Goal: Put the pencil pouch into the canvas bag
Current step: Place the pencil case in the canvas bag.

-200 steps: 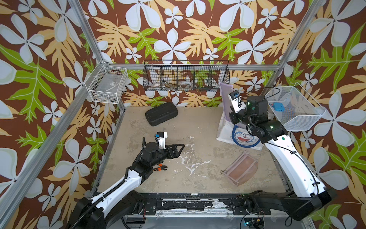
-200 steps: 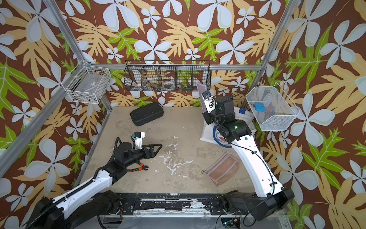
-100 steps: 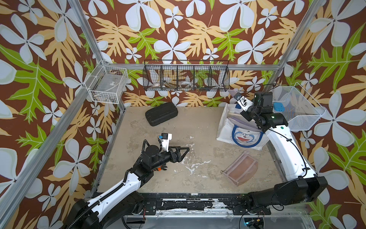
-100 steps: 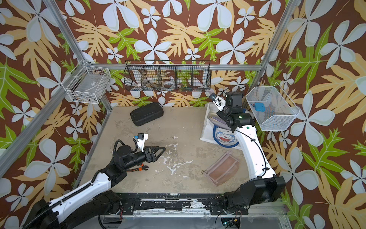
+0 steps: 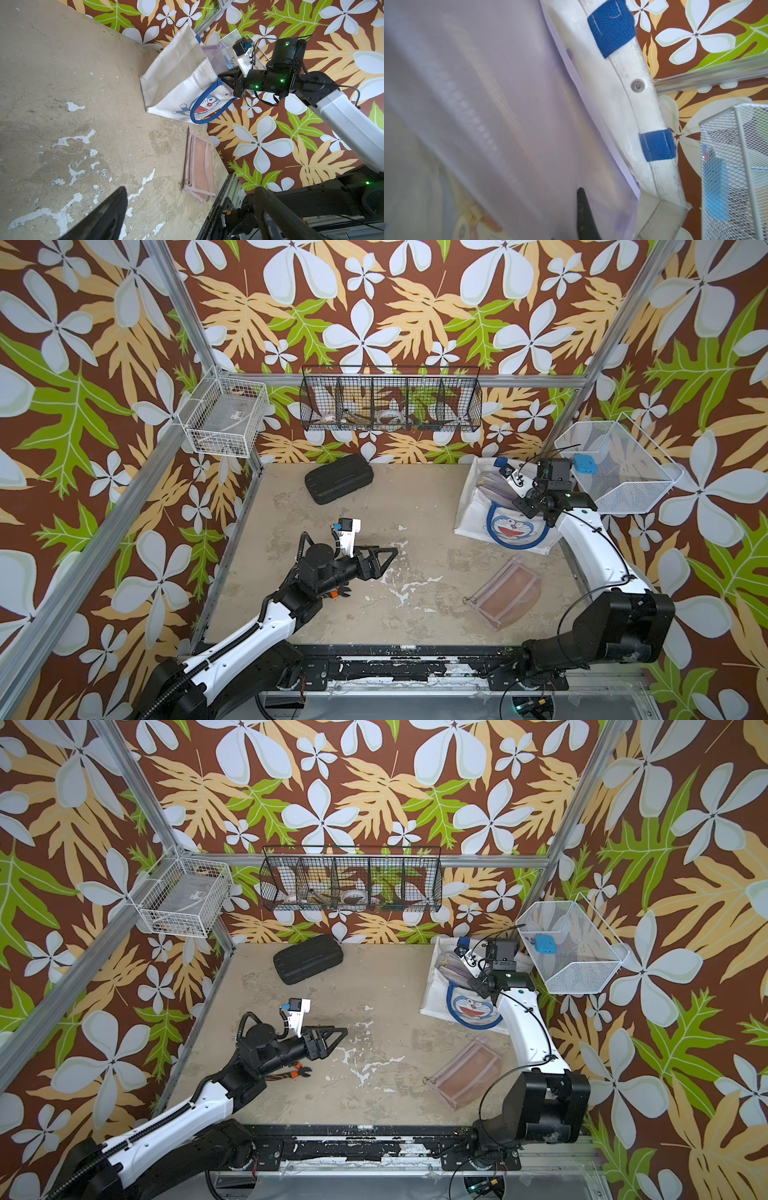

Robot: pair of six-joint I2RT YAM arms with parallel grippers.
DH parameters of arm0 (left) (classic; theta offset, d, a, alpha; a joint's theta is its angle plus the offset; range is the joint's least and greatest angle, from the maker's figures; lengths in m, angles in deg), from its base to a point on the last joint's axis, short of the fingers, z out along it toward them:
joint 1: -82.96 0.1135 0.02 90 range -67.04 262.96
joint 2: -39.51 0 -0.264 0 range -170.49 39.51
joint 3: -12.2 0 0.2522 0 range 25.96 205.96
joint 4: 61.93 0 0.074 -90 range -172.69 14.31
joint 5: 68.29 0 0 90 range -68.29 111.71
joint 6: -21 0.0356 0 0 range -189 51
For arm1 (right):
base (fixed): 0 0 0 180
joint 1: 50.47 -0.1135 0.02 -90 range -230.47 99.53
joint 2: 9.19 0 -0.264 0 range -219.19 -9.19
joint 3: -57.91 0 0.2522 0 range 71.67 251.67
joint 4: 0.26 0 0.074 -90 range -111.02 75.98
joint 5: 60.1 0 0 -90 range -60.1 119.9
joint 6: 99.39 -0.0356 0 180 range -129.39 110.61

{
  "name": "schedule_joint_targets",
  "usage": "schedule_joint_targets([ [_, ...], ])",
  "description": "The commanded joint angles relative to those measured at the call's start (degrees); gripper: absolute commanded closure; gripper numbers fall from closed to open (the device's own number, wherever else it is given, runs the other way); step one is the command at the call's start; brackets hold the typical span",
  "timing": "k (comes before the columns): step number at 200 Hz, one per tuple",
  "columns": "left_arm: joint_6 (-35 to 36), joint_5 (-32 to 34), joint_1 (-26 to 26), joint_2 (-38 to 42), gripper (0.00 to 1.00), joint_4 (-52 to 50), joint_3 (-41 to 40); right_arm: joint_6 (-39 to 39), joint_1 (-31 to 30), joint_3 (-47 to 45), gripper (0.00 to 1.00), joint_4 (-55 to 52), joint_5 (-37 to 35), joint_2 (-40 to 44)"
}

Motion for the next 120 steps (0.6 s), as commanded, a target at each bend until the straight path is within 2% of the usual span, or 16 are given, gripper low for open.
schedule_joint_targets([
  [1,0.6,0.9,0.0,-0.2,0.04,0.4,0.1,-1.8,0.1,1.5,1.0,1.4,1.7,-1.5],
  [37,0.4,1.0,0.0,-1.1,0.04,0.7,0.0,-4.6,0.2,6.3,0.98,0.7,-0.6,-5.4],
  [75,0.0,0.6,0.1,-2.4,0.05,1.5,-0.6,-5.8,0.1,6.7,0.66,1.3,2.2,-4.4],
  [99,-0.5,0.2,0.1,-3.2,0.05,2.4,-1.2,-6.6,0.1,5.5,0.39,0.8,5.2,-3.3],
  [106,-0.5,0.1,0.1,-3.4,0.05,2.4,-1.2,-7.2,0.1,4.9,0.36,0.4,5.9,-2.9],
  [120,-0.5,-0.1,0.2,-3.6,0.05,2.4,-1.2,-8.7,0.0,4.1,0.38,0.0,7.6,-1.8],
])
